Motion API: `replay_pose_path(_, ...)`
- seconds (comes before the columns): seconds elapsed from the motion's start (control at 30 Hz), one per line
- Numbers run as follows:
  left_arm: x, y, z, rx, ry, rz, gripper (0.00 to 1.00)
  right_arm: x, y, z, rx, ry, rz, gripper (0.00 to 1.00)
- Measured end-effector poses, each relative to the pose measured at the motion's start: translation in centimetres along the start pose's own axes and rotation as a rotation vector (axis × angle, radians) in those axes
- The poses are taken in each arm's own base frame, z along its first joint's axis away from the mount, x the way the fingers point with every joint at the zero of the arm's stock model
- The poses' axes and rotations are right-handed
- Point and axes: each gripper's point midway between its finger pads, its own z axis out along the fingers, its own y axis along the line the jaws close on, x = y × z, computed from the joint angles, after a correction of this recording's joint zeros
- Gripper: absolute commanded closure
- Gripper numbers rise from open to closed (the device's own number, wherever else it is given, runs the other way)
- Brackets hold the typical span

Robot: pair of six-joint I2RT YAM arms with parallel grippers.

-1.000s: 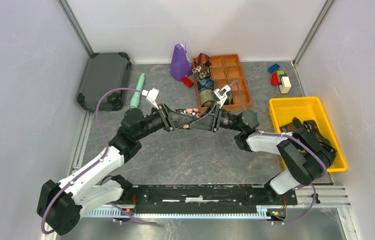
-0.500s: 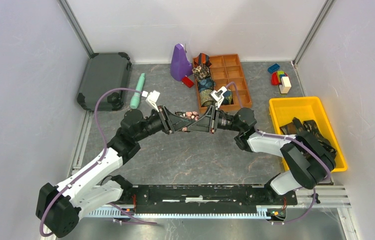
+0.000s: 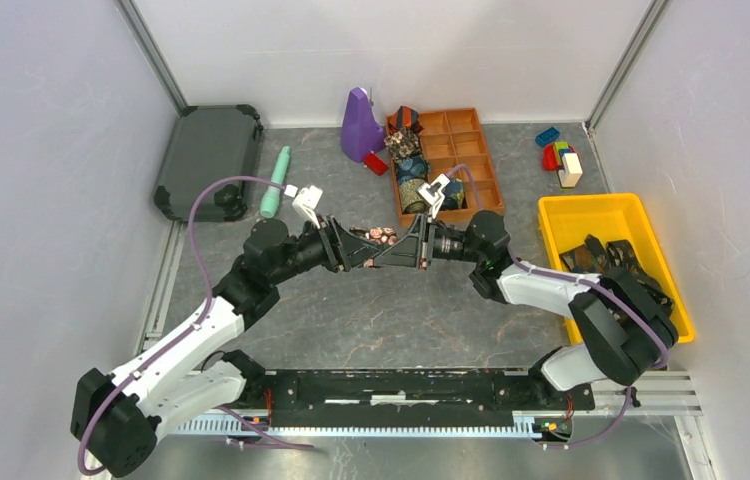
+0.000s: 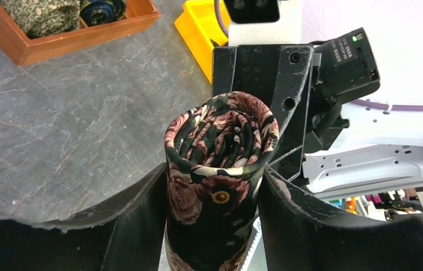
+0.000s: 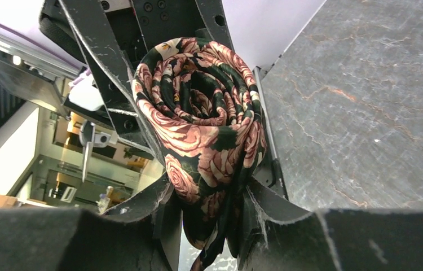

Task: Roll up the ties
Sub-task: Place the tie in the storage box.

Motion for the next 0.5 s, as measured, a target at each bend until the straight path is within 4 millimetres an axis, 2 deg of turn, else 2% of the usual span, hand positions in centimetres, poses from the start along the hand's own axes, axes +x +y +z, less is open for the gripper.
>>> replay_pose_path(0.5, -0.3, 2.0, -0.8, -0.14, 0.015, 0.09, 0.25, 0.0, -1.2, 0.2, 0.102, 0.045, -0.101, 1.0)
